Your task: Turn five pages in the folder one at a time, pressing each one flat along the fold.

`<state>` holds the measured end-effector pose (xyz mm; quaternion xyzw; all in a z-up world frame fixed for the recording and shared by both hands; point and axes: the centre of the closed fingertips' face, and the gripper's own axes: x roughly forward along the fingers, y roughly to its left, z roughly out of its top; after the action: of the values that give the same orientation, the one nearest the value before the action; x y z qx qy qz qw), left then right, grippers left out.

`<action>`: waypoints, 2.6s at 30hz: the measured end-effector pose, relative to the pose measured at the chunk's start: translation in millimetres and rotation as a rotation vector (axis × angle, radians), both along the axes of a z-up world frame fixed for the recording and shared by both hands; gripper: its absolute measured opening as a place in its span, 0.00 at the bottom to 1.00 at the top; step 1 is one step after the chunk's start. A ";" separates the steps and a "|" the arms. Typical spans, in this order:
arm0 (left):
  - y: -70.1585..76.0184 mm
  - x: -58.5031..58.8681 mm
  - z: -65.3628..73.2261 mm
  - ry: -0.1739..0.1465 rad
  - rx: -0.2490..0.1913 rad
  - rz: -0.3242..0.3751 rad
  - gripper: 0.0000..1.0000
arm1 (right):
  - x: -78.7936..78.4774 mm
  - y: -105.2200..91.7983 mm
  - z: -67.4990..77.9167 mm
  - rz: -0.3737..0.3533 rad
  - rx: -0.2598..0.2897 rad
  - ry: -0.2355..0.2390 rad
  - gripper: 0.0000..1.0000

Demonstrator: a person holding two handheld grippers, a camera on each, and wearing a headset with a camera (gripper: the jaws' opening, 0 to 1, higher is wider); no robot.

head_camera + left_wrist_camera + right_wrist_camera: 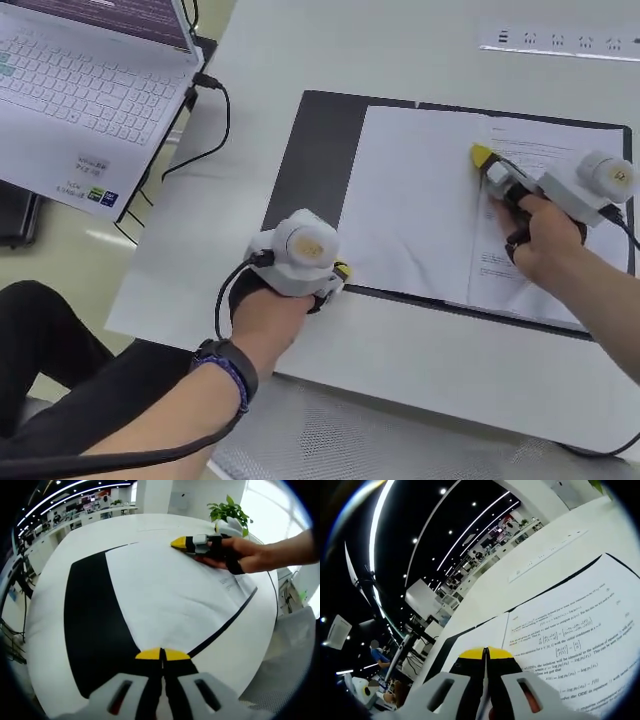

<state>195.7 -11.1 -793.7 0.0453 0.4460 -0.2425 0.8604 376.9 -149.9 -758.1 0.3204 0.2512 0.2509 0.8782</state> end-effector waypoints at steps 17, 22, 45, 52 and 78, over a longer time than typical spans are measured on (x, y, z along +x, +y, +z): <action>-0.2 0.1 -0.2 -0.006 0.004 -0.011 0.00 | -34.7 -4.2 -3.6 0.025 -0.004 -0.002 0.00; -0.3 0.0 -0.3 -0.010 0.003 -0.012 0.00 | -44.8 -6.5 -5.0 0.031 0.002 -0.002 0.00; -1.5 -0.5 0.3 -0.021 -0.005 -0.019 0.00 | -102.8 -7.6 -7.3 0.109 -0.018 0.011 0.00; -1.6 -0.4 0.6 -0.026 -0.001 -0.019 0.00 | -115.8 -7.5 -8.1 0.133 -0.029 0.017 0.00; -1.0 -1.0 0.5 -0.035 0.006 -0.025 0.00 | -166.8 -12.8 -23.4 0.227 -0.055 0.036 0.00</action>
<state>194.7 -12.1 -793.2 0.0578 0.4311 -0.2509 0.8648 210.1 -162.6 -781.5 0.2704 0.3083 0.3357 0.8480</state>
